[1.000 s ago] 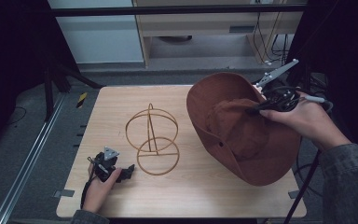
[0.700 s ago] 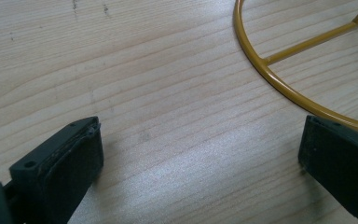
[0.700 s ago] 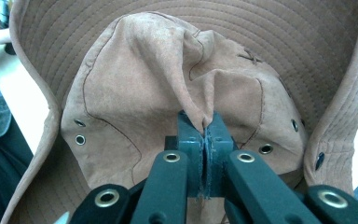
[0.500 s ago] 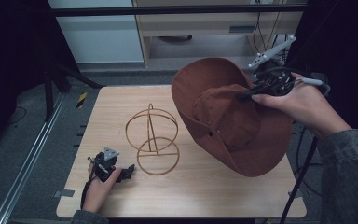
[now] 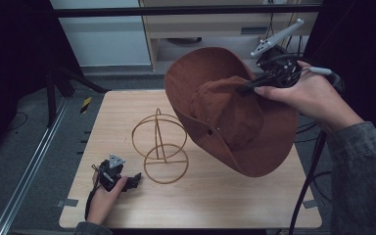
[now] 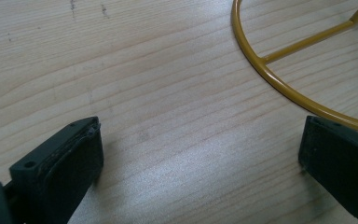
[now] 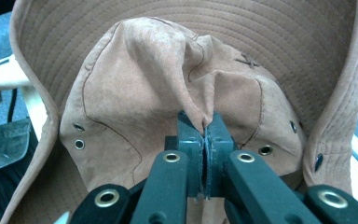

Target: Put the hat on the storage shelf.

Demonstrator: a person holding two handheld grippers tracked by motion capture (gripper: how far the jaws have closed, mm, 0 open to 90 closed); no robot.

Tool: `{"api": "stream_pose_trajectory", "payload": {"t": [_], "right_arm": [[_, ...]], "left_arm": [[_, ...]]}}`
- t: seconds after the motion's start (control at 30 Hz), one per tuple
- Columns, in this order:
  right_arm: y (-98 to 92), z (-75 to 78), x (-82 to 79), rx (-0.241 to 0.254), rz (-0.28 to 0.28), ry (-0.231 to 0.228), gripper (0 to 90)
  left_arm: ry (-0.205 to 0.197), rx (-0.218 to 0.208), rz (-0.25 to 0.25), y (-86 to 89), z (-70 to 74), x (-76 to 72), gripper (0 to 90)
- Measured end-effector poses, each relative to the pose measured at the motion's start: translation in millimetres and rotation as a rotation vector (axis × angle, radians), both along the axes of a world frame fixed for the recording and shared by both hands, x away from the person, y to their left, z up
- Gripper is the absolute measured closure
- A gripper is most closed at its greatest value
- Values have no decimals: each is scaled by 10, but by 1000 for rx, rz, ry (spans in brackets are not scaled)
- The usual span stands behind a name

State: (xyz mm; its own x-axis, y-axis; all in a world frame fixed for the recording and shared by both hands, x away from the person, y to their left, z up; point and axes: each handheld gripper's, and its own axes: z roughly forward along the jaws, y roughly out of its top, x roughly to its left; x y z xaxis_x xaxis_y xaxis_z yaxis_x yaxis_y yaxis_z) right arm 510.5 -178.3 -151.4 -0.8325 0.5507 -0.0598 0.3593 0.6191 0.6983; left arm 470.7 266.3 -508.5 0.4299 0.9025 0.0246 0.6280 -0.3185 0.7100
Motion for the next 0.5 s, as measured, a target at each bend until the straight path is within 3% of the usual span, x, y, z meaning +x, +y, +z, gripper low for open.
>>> {"api": "stream_pose_trajectory", "payload": {"t": [0.2, 0.5], "right_arm": [[104, 60, -24, 3, 9, -14, 881], [375, 59, -28, -46, -23, -26, 881]], "left_arm": [[1, -1, -6, 10, 1, 40, 0], [0, -4, -12, 19, 0, 65, 0]]}}
